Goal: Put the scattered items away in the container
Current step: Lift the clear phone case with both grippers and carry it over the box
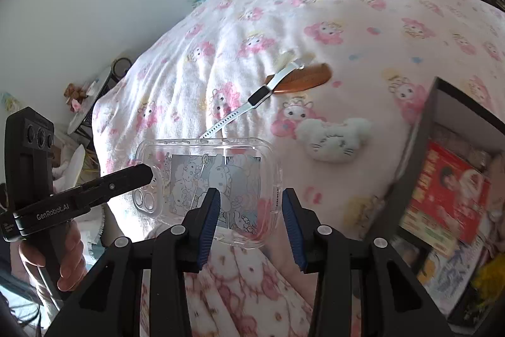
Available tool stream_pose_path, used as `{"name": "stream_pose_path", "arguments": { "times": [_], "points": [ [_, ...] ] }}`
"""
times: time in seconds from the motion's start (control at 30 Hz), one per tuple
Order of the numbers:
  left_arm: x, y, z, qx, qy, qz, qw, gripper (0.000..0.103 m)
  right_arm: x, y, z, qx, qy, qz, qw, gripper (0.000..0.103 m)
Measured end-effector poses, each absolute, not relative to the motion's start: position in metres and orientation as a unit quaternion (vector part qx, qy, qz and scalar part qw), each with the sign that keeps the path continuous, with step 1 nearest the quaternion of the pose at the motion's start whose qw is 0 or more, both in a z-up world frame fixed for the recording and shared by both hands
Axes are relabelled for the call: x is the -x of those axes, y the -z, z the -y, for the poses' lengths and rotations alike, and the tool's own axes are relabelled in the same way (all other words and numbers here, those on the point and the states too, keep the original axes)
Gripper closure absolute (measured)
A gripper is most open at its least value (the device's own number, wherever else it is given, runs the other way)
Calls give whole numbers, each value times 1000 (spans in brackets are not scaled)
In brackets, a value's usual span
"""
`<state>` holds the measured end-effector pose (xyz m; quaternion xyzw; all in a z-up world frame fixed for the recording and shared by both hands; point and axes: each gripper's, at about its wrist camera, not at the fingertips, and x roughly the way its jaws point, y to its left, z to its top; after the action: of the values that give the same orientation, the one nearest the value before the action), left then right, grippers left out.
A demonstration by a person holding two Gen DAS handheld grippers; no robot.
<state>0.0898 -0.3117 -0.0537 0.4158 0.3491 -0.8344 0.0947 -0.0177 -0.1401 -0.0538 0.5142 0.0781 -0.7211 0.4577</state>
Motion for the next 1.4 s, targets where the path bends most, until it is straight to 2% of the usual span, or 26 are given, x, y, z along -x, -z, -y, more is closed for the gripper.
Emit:
{"name": "stream_pose_path", "arguments": {
  "times": [0.33,0.87,1.1,1.4],
  "points": [
    [-75,18,236,-421,850,-311,58,58,9,9,47,-467,767,-54,436,65],
    [2,2,107,-447,855,-257,-51,58,32,-6,-103,-453,826,14,336,65],
    [41,10,82,-465,846,-247,-77,58,56,2,-133,-456,835,31,307,65],
    [102,9,83,-470,854,-215,-51,58,125,7,-110,-439,846,-28,302,65]
  ]
}}
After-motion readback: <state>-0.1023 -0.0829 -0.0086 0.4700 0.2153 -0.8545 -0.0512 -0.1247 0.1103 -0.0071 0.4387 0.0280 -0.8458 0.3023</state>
